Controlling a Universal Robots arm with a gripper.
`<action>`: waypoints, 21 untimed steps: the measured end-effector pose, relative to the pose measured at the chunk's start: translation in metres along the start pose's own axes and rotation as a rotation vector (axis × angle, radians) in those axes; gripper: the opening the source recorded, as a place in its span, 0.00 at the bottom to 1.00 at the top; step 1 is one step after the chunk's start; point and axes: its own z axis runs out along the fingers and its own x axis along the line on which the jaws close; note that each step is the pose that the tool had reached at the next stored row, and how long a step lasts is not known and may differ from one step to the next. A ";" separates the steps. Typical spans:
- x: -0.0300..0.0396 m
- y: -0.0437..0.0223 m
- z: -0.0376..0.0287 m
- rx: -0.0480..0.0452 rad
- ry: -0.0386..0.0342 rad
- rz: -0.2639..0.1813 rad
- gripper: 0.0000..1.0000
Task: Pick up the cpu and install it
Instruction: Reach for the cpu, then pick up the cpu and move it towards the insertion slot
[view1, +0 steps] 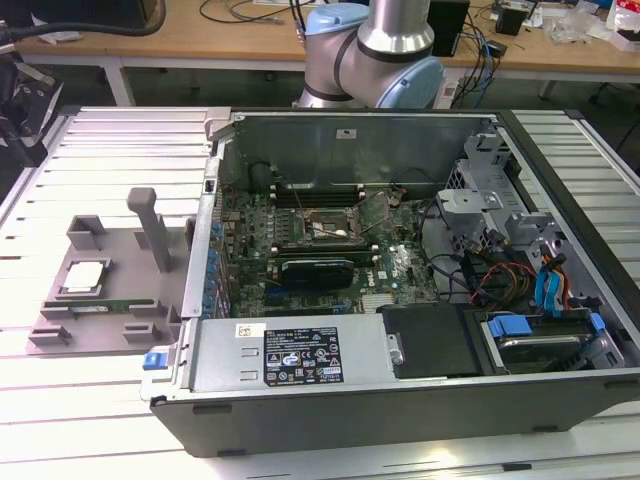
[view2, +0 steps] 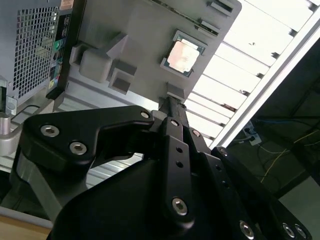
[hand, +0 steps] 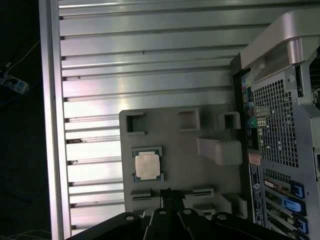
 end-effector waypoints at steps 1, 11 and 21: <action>0.0000 0.0000 0.0000 -0.0001 0.0000 0.000 0.11; 0.0004 0.0000 0.0000 0.0000 0.0000 0.000 0.11; 0.0006 0.0000 0.0000 0.0000 0.0000 0.000 0.42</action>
